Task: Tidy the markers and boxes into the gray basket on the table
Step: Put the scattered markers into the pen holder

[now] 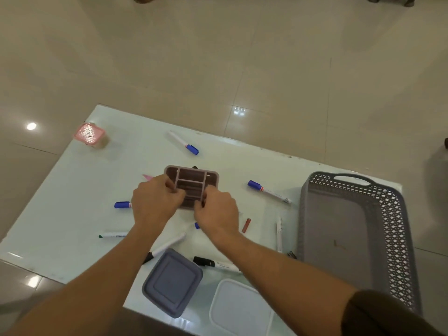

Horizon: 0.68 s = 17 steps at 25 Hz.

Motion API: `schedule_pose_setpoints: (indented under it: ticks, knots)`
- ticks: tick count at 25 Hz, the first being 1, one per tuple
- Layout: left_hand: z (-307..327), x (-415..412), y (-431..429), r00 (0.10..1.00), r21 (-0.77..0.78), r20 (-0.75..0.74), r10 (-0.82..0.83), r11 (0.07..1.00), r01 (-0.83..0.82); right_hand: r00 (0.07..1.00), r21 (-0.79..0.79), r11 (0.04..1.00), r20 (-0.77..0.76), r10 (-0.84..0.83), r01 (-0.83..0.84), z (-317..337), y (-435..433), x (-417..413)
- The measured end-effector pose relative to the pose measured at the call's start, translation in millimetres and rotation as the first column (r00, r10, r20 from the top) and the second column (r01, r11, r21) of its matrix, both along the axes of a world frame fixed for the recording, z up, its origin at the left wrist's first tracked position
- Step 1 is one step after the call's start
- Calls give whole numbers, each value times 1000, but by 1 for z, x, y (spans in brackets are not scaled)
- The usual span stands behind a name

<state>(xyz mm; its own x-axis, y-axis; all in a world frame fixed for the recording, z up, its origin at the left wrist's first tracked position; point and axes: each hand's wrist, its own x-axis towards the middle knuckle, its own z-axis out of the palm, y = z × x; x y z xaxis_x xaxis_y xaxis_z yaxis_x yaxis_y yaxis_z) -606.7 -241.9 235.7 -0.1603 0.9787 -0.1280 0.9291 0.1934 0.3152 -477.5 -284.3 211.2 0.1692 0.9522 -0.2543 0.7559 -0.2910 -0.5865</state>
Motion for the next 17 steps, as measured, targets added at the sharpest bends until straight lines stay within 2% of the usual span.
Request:
schedule_pose_setpoints:
  ticks: [4,9,13,17]
  knots:
    - [6,-7,-5,1000,74,26,8,997,-10,1000,74,997,-9,-1,2,0,-3,-14]
    - [4,43,33,984,174,161,-78,983,49,985,140,977,33,-169,163,6,34,35]
    - [-3,101,67,956,157,199,-214,970,184,952,181,944,89,-294,275,17,60,98]
    - [-17,153,91,936,136,216,-278,958,253,921,161,927,143,-361,339,13,75,149]
